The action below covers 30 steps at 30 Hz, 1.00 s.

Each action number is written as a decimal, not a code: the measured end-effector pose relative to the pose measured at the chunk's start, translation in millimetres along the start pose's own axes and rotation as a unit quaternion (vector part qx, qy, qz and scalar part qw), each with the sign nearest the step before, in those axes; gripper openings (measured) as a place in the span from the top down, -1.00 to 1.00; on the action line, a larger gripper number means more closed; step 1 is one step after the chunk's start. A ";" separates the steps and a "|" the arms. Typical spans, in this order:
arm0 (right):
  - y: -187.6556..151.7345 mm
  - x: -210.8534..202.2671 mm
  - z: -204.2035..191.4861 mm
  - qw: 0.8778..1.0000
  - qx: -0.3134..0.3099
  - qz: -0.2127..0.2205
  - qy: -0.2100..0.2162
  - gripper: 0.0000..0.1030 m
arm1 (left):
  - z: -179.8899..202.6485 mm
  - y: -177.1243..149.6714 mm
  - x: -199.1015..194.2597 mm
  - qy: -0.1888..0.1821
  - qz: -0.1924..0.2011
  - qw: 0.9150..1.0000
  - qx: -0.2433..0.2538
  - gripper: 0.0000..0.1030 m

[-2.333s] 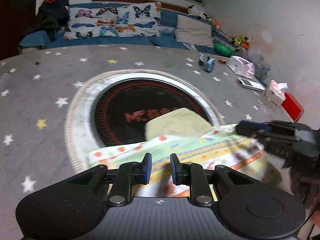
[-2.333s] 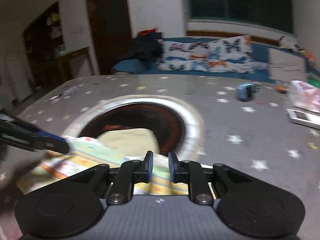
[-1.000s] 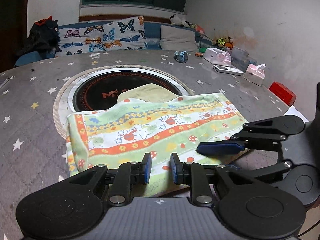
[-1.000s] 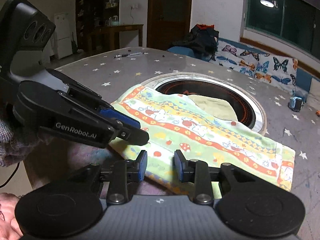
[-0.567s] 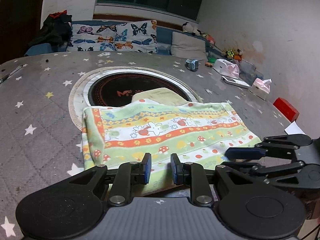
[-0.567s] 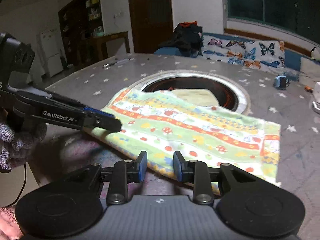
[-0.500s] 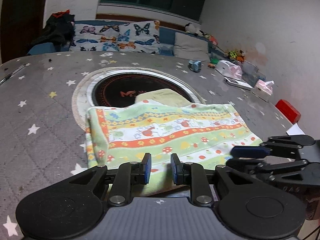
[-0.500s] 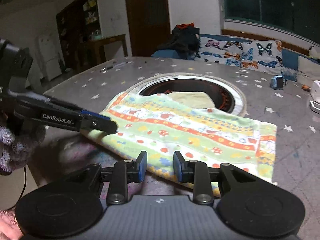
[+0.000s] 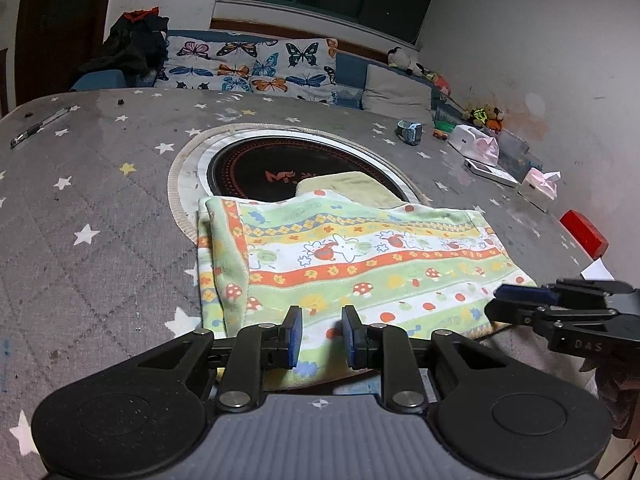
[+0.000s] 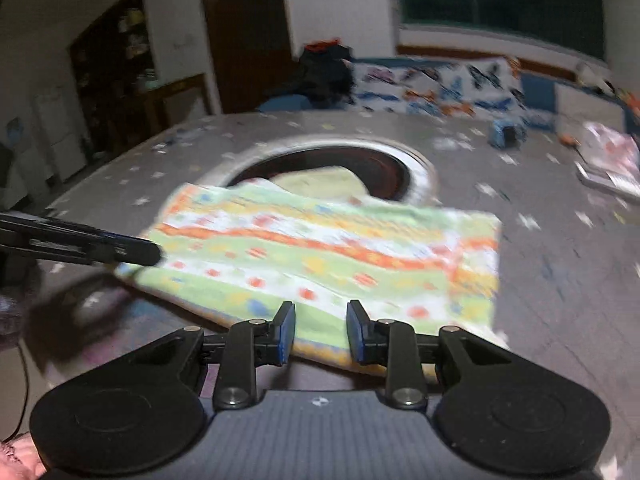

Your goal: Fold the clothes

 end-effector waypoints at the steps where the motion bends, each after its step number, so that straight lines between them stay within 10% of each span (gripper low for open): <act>1: -0.6 -1.5 4.6 1.000 0.006 0.001 -0.003 0.45 | -0.5 0.3 -0.3 0.000 -0.001 1.000 -0.001 0.54; 30: 52.3 46.8 33.4 0.999 0.020 0.015 -0.039 0.49 | -51.6 53.9 34.5 0.062 -0.013 0.998 -0.019 0.54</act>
Point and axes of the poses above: each gripper's, at about its wrist camera, not at the fingertips, and x roughly the way its jaws point, z to its right, y to its top, the point moved 7 cm from there along x, roughly the way its jaws point, and after that the axes turned 10 degrees about -y, right-handed, at the moved point
